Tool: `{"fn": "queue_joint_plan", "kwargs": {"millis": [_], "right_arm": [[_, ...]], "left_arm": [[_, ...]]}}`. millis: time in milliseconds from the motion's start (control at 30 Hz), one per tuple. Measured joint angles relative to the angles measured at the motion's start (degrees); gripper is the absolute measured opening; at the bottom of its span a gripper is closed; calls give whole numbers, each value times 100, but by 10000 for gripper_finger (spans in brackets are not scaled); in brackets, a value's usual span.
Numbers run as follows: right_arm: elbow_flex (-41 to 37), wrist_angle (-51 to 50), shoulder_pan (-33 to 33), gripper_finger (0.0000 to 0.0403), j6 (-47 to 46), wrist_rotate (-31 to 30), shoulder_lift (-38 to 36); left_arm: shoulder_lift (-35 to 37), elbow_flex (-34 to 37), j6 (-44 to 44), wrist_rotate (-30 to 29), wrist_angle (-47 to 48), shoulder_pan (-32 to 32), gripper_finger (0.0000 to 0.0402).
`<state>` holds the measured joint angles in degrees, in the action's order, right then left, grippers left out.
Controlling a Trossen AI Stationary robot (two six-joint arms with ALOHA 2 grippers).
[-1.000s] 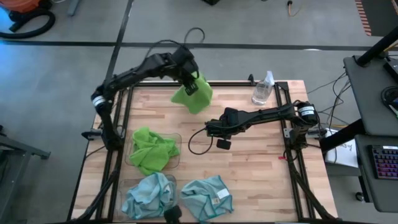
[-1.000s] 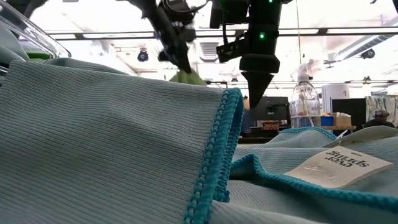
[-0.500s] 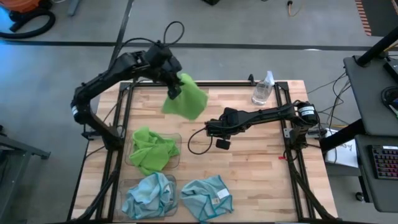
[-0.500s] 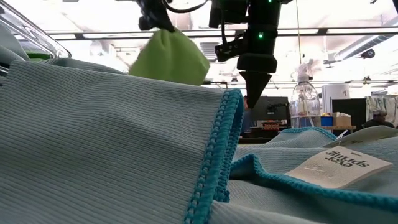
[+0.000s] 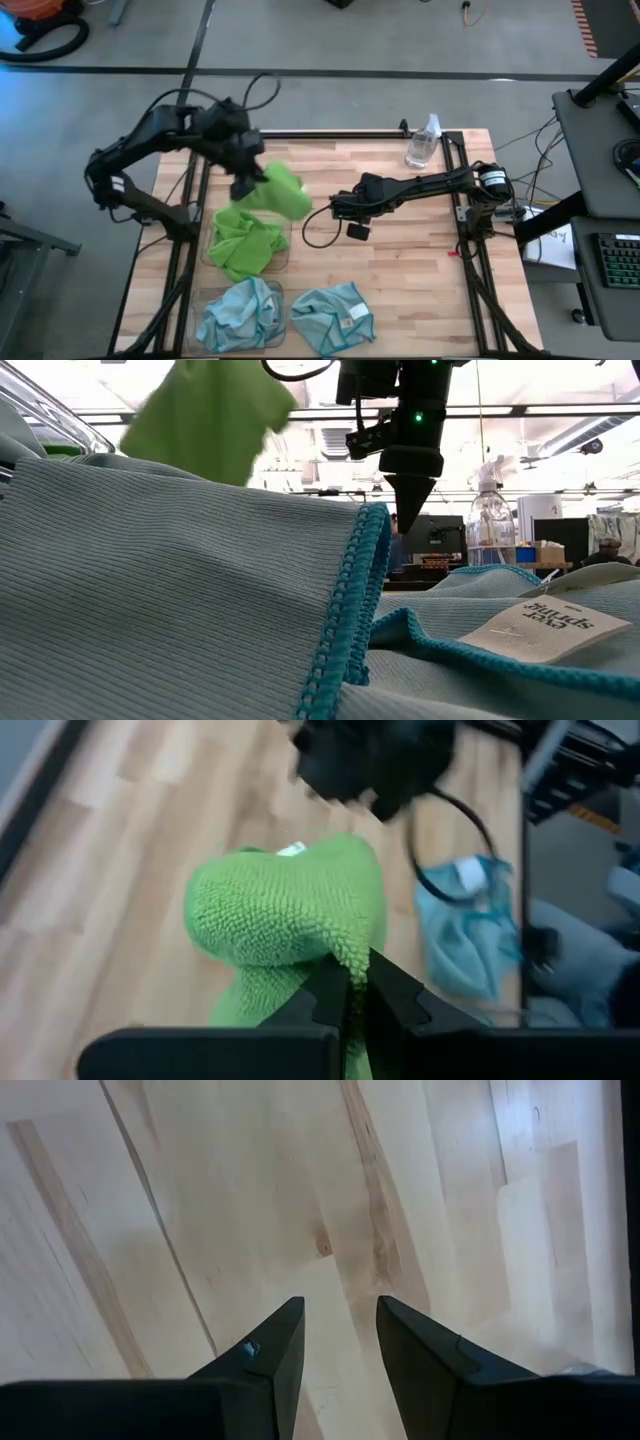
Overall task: Sort microfiber towel by color & place in baskets
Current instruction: Put the green microfiber cloth into the top transparent bin
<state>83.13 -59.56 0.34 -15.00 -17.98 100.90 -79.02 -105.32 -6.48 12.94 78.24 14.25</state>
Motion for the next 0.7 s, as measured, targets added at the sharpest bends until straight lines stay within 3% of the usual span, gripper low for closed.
{"fn": "queue_joint_plan", "kwargs": {"millis": [100, 400, 700], "right_arm": [[0, -2, 0, 123, -2, 12, 0], [0, -1, 4, 123, -285, 26, 0], [0, -12, 15, 123, -475, 42, 0]], "left_arm": [[244, 0, -377, -221, 259, -342, 0], [904, 122, -1868, -1942, 975, -1047, 0], [1141, 1456, -2955, -2131, 800, -1927, 0]]}}
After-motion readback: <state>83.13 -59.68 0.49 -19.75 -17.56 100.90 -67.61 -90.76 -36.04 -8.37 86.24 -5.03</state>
